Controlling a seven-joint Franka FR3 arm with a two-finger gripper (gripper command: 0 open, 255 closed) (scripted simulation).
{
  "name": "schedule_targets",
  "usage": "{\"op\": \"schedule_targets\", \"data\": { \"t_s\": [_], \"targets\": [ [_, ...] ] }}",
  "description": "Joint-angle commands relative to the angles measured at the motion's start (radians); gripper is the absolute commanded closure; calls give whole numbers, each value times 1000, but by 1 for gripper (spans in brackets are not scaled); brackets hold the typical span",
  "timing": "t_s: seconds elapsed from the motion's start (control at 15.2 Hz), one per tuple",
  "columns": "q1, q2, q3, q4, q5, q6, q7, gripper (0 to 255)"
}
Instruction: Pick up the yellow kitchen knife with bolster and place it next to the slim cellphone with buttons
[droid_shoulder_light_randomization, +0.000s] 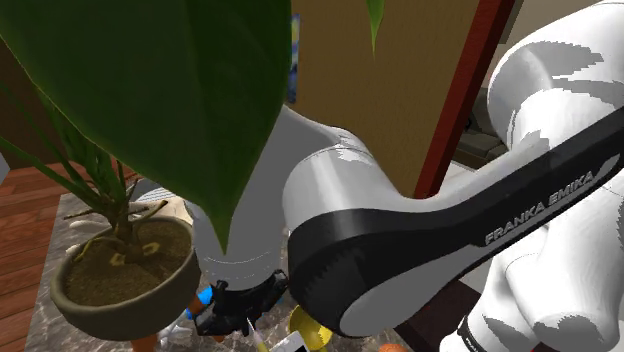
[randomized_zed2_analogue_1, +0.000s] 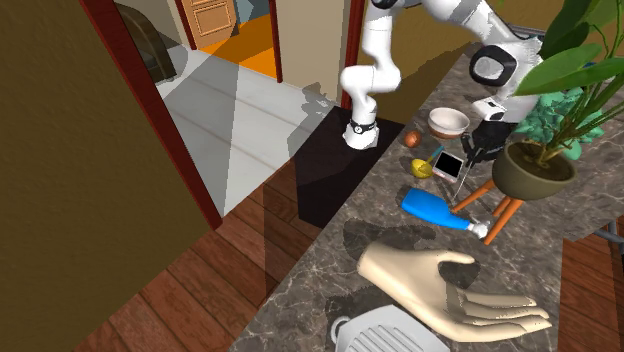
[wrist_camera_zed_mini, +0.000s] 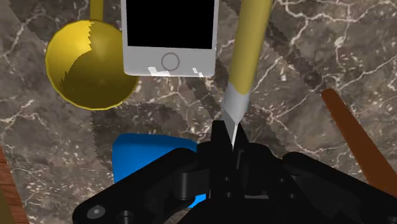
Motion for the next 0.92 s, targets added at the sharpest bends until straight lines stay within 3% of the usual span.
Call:
{"op": "schedule_targets", "data": {
  "t_s": [0.0, 0.46, 0.86],
  "targets": [
    [23, 5, 31, 5, -1, -4, 56, 255],
    [99, 68, 134, 74, -34, -37, 250, 255],
    [179, 178, 214, 179, -109, -79, 437, 255]
  ]
}}
